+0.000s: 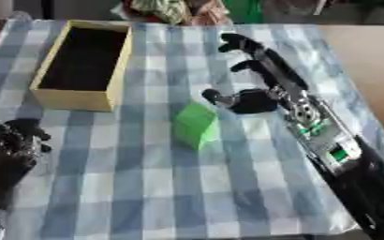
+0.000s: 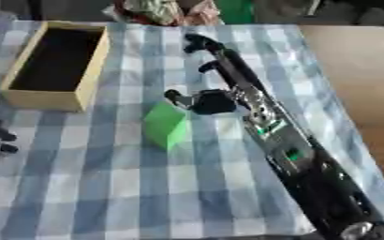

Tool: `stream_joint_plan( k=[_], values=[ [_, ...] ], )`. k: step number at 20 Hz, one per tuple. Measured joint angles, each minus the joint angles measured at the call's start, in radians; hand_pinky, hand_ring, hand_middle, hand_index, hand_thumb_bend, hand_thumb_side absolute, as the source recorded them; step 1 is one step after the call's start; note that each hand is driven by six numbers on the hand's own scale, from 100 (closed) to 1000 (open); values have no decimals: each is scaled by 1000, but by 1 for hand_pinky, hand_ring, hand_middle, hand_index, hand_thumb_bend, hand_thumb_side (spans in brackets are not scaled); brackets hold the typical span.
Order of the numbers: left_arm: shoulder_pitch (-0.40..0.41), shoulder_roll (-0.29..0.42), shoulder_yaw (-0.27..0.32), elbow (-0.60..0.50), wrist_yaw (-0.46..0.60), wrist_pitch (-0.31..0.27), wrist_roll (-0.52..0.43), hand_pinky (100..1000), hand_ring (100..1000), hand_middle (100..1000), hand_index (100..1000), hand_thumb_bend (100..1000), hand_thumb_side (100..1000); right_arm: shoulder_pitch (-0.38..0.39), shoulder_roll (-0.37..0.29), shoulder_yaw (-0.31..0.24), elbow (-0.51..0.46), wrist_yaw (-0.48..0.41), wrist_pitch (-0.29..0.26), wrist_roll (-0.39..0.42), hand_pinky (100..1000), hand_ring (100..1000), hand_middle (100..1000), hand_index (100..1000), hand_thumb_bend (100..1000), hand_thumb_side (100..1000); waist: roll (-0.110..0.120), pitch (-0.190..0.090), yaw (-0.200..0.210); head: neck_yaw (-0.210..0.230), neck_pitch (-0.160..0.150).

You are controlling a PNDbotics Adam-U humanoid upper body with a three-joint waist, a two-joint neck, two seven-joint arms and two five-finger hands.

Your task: Pick up objects on the table and place them in the box.

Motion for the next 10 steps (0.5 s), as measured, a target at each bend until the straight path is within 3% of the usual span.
stream_joint_plan(
  k=[10],
  values=[
    [0,0,0,0,0,-1,-3,548,604,511,660,100,207,-48,0,73,63,20,19,71,745,1000,805,949,494,179,0,-1,3,-3,0]
  ],
)
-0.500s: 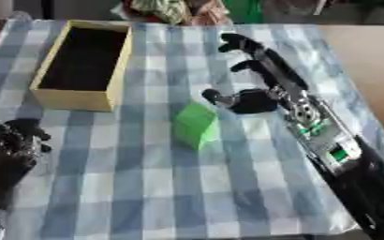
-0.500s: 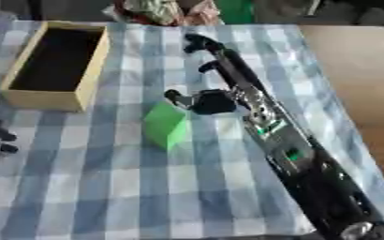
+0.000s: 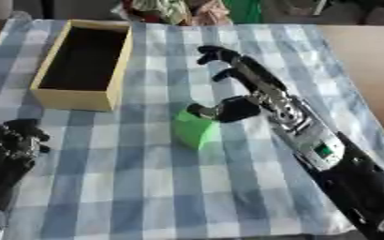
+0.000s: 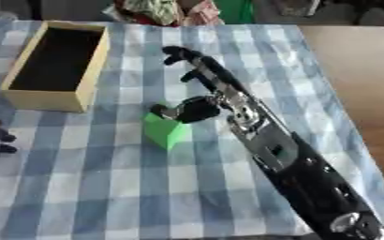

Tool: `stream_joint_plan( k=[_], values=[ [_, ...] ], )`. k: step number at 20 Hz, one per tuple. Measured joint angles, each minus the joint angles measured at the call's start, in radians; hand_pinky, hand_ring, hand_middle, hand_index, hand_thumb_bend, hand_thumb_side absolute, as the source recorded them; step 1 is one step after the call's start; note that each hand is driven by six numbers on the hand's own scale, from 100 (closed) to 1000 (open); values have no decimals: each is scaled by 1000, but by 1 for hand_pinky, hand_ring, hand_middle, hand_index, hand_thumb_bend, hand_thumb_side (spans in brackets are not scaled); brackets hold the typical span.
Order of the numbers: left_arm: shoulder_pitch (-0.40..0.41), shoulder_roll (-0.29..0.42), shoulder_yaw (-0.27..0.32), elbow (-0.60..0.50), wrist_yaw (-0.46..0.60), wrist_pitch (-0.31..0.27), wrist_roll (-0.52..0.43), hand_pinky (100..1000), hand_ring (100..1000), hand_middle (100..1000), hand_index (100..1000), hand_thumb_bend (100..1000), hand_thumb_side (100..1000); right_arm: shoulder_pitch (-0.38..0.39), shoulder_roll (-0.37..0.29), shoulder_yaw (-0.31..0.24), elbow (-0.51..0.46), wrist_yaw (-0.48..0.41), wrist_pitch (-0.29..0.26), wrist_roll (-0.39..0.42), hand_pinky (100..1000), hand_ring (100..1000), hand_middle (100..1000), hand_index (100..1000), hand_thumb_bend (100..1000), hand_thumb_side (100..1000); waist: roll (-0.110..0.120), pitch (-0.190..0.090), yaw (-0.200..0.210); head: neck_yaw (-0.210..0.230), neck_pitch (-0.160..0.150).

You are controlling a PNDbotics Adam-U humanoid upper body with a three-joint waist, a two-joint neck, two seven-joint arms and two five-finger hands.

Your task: Pick up objects on the table and place them in the box.

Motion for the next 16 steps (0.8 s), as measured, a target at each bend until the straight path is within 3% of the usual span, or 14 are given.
stream_joint_plan(
  k=[16],
  values=[
    [0,0,0,0,0,-1,-2,549,604,511,660,100,207,-6,0,47,27,79,20,78,753,1000,811,951,491,208,-4,0,0,-3,0]
  ],
)
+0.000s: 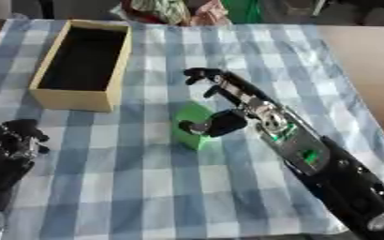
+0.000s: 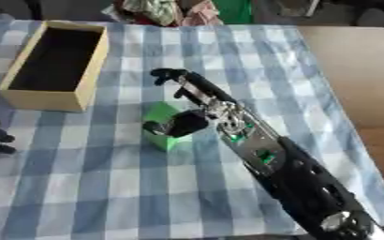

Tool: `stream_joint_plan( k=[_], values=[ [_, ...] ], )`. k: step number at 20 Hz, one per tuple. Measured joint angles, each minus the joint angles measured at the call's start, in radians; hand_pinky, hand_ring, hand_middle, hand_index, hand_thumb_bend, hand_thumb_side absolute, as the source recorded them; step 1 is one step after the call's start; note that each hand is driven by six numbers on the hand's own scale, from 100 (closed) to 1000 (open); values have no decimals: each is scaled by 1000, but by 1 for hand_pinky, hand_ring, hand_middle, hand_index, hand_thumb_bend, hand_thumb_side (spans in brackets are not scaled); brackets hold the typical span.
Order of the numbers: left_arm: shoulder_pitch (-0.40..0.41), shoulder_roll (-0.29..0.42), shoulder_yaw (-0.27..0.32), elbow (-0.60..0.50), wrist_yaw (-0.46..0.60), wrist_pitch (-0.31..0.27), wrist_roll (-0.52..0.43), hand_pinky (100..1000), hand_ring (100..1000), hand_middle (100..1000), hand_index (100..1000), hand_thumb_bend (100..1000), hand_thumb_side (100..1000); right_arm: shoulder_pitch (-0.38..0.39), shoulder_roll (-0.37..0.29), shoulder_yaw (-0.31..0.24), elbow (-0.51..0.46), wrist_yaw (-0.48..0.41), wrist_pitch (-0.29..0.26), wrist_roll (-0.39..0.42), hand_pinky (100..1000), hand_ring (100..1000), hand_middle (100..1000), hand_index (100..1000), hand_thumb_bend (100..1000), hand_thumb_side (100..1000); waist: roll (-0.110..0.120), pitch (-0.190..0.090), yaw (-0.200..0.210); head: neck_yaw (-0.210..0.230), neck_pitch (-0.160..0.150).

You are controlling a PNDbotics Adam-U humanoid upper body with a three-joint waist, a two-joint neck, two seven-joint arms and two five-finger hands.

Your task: Pick up objects on the table and place them in the box.

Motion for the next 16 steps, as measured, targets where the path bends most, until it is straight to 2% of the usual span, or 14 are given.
stream_joint_plan(
  k=[4,11,16],
  values=[
    [0,0,0,0,0,0,-1,549,605,511,660,100,207,5,0,3,-20,20,4,21,785,1000,823,951,498,216,-4,0,0,0,0],
    [0,0,0,0,0,0,-1,549,605,511,660,100,207,13,0,12,-22,73,13,59,901,1000,870,956,516,220,-4,0,0,0,0],
    [0,0,0,0,0,1,-2,549,605,512,660,100,207,13,0,12,-3,103,22,72,926,1000,872,956,520,227,-4,0,0,0,0]
  ],
)
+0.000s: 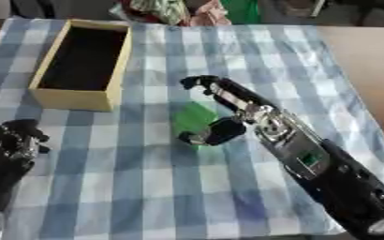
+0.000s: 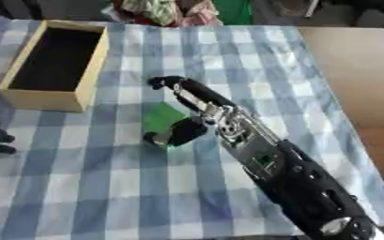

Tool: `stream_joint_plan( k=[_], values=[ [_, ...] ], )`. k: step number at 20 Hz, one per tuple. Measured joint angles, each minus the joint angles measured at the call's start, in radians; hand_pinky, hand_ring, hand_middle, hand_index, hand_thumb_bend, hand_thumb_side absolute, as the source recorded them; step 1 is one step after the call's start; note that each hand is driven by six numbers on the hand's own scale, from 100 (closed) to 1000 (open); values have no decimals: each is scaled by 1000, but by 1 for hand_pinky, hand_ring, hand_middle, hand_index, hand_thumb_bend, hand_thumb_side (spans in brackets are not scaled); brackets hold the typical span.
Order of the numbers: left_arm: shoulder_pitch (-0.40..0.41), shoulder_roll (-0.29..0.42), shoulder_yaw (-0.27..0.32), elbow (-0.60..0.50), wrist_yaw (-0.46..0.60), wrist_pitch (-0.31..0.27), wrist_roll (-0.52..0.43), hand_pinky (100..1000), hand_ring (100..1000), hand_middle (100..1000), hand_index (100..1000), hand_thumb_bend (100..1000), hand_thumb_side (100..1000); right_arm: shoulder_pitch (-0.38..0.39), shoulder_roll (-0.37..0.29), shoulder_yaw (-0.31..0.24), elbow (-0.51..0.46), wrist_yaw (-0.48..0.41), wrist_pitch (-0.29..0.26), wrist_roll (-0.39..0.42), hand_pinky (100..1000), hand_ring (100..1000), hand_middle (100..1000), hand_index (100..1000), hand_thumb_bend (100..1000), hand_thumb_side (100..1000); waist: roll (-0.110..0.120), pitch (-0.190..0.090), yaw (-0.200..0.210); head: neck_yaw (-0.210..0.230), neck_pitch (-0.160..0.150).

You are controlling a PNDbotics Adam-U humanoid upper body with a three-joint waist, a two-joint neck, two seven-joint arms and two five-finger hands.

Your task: Pick up objects on the table and place them in the box.

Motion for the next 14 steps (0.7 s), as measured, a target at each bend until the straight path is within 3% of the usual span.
stream_joint_plan(
  k=[8,14],
  values=[
    [0,0,0,0,0,0,0,549,605,511,660,100,207,3,2,0,45,56,29,18,926,1000,857,954,513,226,0,0,1,0,0],
    [0,0,0,0,0,0,0,549,604,511,660,100,207,3,5,0,55,97,48,45,927,1000,771,890,487,215,0,0,1,0,0]
  ],
)
